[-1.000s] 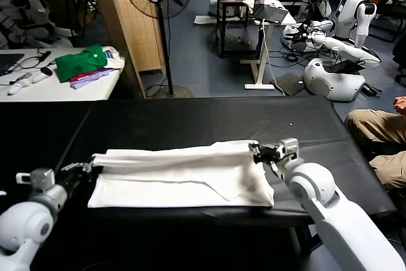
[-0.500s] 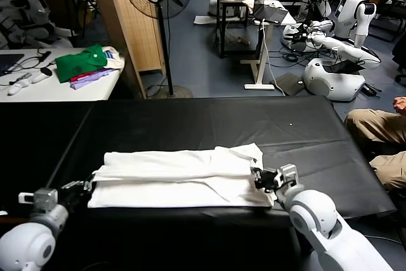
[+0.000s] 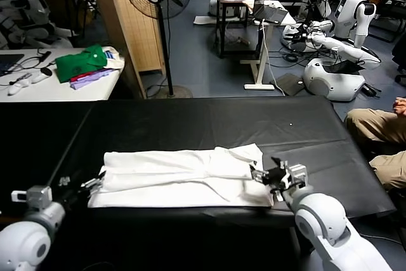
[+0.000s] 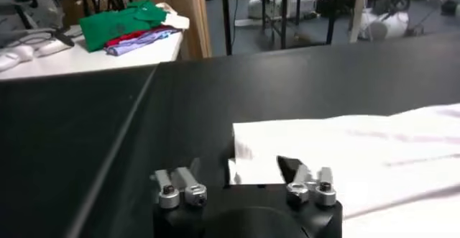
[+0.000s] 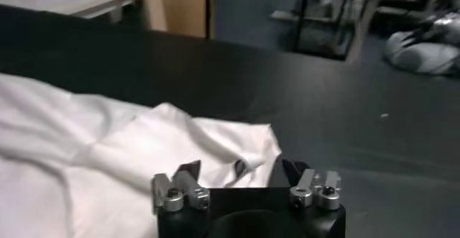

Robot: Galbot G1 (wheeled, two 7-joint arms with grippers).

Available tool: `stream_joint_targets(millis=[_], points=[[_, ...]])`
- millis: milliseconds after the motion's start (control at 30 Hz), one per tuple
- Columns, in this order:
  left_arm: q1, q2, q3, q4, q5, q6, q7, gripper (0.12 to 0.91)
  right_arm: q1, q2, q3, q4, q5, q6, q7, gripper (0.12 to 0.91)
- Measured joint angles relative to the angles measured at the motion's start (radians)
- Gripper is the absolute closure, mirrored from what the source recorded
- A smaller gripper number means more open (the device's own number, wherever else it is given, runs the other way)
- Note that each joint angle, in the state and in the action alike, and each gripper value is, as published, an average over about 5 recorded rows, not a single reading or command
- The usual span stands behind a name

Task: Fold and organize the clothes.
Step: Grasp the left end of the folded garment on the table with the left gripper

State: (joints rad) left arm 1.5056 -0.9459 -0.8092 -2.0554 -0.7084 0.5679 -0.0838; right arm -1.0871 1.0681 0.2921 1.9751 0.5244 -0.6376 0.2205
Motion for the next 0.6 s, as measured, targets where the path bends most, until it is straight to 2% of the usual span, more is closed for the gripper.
stream_joint_targets(millis=[233, 600], points=[[-0.135, -0.023, 0.068, 0.103, -0.068, 0.013, -0.002, 0.232, 0.088, 0.081, -0.025, -0.133, -0.007, 0.035, 0.005, 0.227], [-0.279, -0.025, 0.133, 0.235, -0.102, 0.032, -0.002, 0.232, 0.133, 0.160, -0.034, -0.252, -0.010, 0.042, 0.003, 0.228]])
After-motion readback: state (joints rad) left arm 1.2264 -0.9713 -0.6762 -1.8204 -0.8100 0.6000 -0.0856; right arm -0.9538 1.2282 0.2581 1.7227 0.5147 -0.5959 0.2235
